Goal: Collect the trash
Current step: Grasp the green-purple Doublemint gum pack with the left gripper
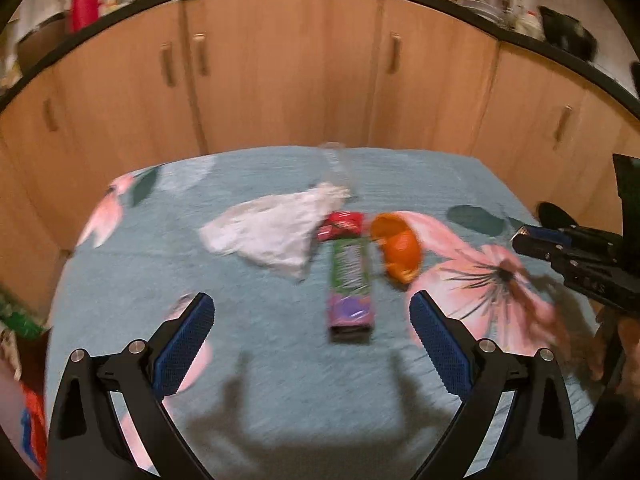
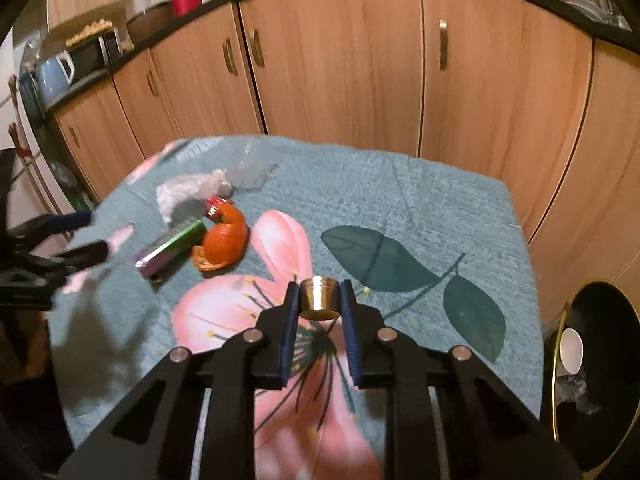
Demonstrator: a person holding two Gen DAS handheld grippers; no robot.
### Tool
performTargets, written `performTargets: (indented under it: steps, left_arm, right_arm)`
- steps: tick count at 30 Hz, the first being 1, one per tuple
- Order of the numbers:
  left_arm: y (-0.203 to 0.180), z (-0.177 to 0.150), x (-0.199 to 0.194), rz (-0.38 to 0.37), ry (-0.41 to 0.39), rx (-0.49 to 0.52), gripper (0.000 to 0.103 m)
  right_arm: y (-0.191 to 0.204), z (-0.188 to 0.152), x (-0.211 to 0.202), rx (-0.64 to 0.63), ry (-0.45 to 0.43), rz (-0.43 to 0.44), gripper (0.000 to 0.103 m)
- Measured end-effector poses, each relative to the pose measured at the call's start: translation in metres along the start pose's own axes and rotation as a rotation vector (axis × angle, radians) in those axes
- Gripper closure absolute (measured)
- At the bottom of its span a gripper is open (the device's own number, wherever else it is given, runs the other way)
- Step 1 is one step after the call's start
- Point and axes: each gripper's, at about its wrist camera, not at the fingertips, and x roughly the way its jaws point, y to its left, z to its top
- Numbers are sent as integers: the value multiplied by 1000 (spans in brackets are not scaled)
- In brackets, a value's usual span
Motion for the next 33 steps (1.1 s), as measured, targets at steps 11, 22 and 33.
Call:
performTargets:
  steps: [11, 22, 33]
  left_arm:
    - [-17, 4, 62, 23, 140, -60, 29]
    - [-3, -4, 57, 81, 120, -128, 74]
    - [-49, -4, 13, 109, 13, -1, 74]
  right_arm:
    - [-22, -26, -21, 97, -37, 28, 81]
    - [-26, -30, -24, 119, -56, 40, 81]
    - [-24, -33, -32, 108, -57, 29, 81]
